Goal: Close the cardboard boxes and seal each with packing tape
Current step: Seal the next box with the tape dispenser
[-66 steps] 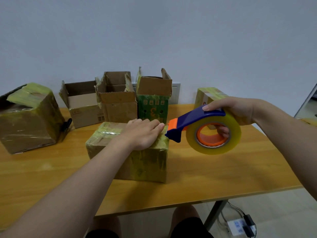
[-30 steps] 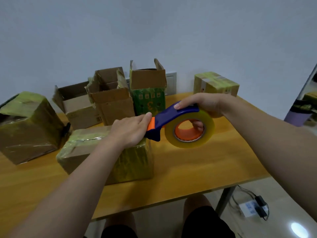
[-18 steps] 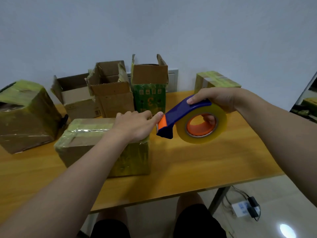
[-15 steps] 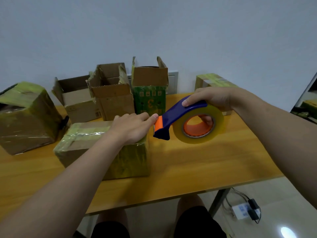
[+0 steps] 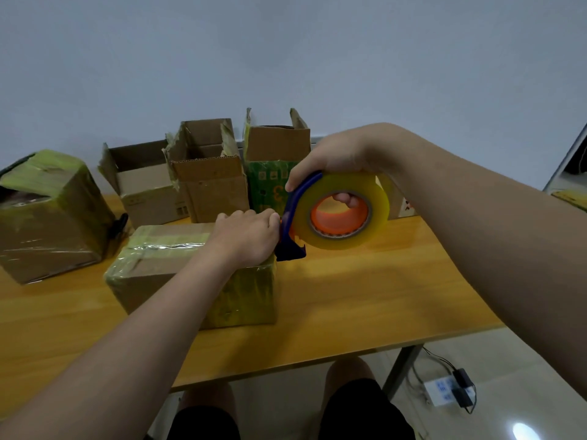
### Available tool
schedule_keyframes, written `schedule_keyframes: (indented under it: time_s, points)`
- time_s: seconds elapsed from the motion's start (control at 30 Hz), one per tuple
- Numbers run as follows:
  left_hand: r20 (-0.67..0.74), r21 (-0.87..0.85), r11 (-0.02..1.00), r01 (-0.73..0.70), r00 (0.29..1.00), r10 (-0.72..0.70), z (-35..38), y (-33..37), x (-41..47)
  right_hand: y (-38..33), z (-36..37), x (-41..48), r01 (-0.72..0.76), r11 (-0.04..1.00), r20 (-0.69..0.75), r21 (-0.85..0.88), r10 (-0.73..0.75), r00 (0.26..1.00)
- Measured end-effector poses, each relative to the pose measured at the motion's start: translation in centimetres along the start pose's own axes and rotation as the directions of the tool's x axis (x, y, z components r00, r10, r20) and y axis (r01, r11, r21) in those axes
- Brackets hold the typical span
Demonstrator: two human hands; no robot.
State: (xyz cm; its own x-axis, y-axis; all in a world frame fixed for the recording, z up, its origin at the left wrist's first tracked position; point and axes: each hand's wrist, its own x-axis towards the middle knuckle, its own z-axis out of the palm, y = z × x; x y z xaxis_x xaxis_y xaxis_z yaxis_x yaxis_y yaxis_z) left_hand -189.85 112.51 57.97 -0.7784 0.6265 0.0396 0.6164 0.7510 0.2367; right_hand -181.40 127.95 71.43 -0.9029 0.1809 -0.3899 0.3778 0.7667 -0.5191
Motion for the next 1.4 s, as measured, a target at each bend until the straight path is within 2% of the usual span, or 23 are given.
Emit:
schedule_keyframes:
  time_s: [0.2, 0.47, 0.6, 0.73, 0.9, 1.0, 1.1, 1.17, 1.23, 1.27, 1.33, 1.37, 1.4]
  points:
    - [-0.04, 0.05, 0.999, -0.015, 0.999, 0.017, 0.0, 0.1, -0.7, -1.5, 0.5, -0.7, -0.01, 0.994, -0.076, -0.109, 0.001, 0.997]
    - [0.013, 0.046, 0.999, -0.02, 1.0, 0.02, -0.7, 0.5, -1.1, -2.3, 1.0, -1.0, -0.026, 0.99, -0.082, -0.139, 0.015, 0.997]
    - [0.024, 0.065, 0.998, -0.003, 1.0, 0.001, -0.8, 0.7, -1.0, -2.1, 3.4, 1.1, -0.014, 0.935, -0.03, -0.355, 0.003, 1.0]
    - [-0.052, -0.01, 1.0, -0.027, 0.998, 0.027, -0.2, -0.1, -0.7, -0.1, 3.3, 1.4, -0.013, 0.982, -0.063, -0.191, 0.001, 0.998]
    - [-0.036, 0.03, 0.999, -0.017, 0.999, 0.018, -0.2, -0.1, -0.8, 1.2, 3.3, 1.1, 0.026, 0.964, -0.292, -0.265, -0.106, 0.951]
    - [0.016, 0.066, 0.997, 0.028, 0.999, -0.029, -0.7, 0.3, -1.0, 2.3, 3.6, 0.3, -0.014, 0.977, -0.455, -0.212, -0.086, 0.886]
    - [0.099, 0.113, 0.988, 0.107, 0.988, -0.119, -1.3, 1.4, -0.8, 3.3, 4.8, -0.2, -0.033, 0.988, -0.662, -0.152, -0.076, 0.746]
    - [0.156, 0.146, 0.981, 0.13, 0.976, -0.153, -1.4, 1.7, -0.4, 3.8, 5.7, -0.5, 0.069, 0.998, -0.758, -0.001, -0.046, 0.65]
    - [0.169, 0.102, 0.989, 0.104, 0.978, -0.121, -1.7, 1.5, -0.2, 4.1, 6.4, -0.3, 0.259, 0.943, -0.807, 0.207, 0.015, 0.59]
    - [0.161, 0.014, 0.997, 0.081, 0.984, -0.083, -2.0, 1.1, -0.3, 3.9, 6.8, -0.2, 0.345, 0.889, -0.812, 0.302, 0.051, 0.581]
    - [0.124, -0.19, 0.981, 0.028, 0.992, -0.004, -3.3, -0.3, -1.0, 3.2, 7.8, 0.1, 0.464, 0.769, -0.79, 0.44, 0.086, 0.607]
    - [0.093, -0.203, 0.979, -0.004, 0.995, 0.023, -4.0, -1.3, -1.5, 2.6, 8.3, 0.4, 0.509, 0.715, -0.78, 0.48, 0.082, 0.621]
    - [0.069, -0.132, 0.991, -0.024, 0.997, 0.033, -4.5, -2.3, -1.9, 2.0, 8.8, 0.8, 0.549, 0.669, -0.778, 0.501, 0.071, 0.624]
